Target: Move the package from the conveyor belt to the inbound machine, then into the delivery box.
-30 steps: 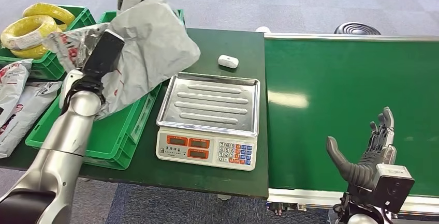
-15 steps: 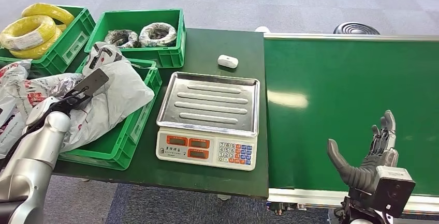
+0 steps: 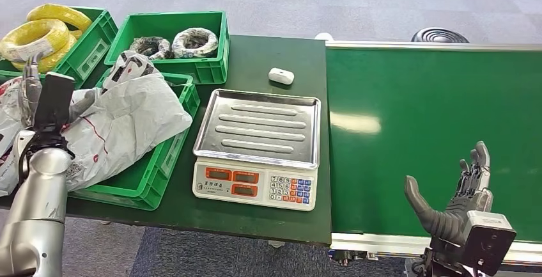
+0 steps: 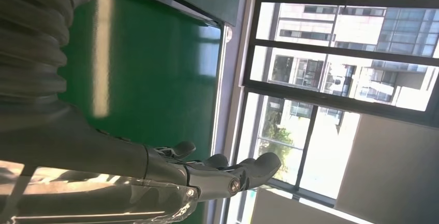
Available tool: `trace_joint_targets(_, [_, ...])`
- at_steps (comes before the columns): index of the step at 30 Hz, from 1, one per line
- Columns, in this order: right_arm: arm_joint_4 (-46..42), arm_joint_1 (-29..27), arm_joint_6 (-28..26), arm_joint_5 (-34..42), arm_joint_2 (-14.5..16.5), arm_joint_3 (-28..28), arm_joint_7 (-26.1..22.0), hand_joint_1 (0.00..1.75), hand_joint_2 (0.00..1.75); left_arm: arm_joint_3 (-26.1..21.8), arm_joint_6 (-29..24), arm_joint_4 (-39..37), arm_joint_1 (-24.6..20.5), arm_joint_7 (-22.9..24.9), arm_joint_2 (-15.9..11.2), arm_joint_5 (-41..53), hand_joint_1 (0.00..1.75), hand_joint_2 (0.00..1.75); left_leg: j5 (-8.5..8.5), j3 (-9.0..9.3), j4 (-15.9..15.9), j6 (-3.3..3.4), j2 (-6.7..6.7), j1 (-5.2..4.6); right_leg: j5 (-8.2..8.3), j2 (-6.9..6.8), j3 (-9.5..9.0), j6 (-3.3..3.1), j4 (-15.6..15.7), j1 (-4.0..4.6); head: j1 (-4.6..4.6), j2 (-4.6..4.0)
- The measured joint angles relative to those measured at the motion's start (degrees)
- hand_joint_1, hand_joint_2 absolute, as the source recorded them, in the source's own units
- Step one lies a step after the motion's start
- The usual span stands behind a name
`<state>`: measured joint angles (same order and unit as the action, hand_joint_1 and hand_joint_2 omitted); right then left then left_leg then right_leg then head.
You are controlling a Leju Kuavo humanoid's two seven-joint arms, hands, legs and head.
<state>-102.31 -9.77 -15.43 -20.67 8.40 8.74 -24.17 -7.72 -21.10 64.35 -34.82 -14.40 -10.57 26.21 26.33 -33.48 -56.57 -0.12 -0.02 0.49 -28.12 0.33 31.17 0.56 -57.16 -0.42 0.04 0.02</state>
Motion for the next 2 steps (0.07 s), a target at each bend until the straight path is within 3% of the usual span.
trace_joint_targets(2, [0.00,-0.13,0.13,0.21,0.02,0.01,-0.09,0.00,1.75,-0.14,-1.19,4.10,2.08,-3.68,0.61,-2.78,0.00,1.75,0.00,0.00,0.00,0.00,0.00,0.00,0.00,0.00,0.00,0.00,0.01,-0.01,0.00,0.00])
